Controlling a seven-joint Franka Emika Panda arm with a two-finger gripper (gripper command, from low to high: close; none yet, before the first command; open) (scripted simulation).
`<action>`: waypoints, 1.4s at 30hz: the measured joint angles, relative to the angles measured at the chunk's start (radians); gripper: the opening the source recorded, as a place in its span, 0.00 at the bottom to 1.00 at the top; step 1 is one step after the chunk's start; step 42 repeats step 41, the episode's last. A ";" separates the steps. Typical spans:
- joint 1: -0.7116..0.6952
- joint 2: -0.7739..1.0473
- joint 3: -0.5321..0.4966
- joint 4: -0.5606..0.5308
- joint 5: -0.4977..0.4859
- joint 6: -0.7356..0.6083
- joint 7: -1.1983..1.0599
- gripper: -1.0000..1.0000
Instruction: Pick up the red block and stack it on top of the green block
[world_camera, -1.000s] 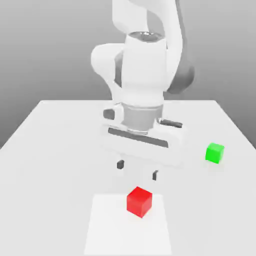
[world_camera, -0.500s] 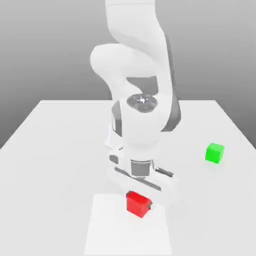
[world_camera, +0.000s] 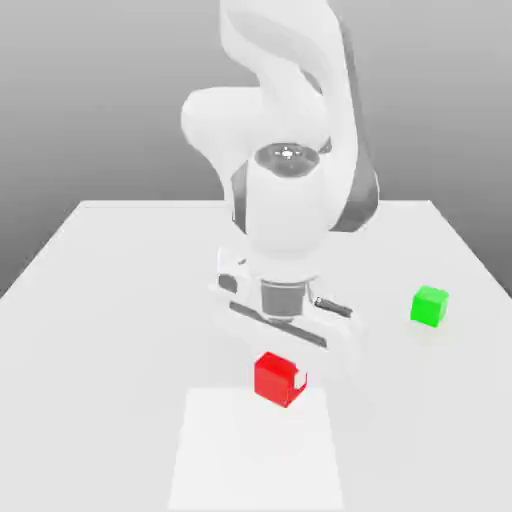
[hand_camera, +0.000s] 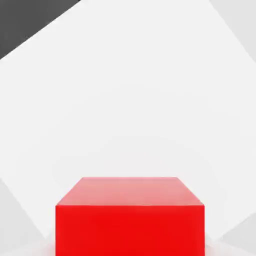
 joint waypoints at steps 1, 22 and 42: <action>0.014 -0.028 0.018 -0.001 0.010 -0.024 0.048 0.00; 0.482 -0.390 0.561 -0.045 0.480 -0.289 1.171 0.00; 0.212 -0.241 1.138 -0.039 0.728 -0.077 1.355 1.00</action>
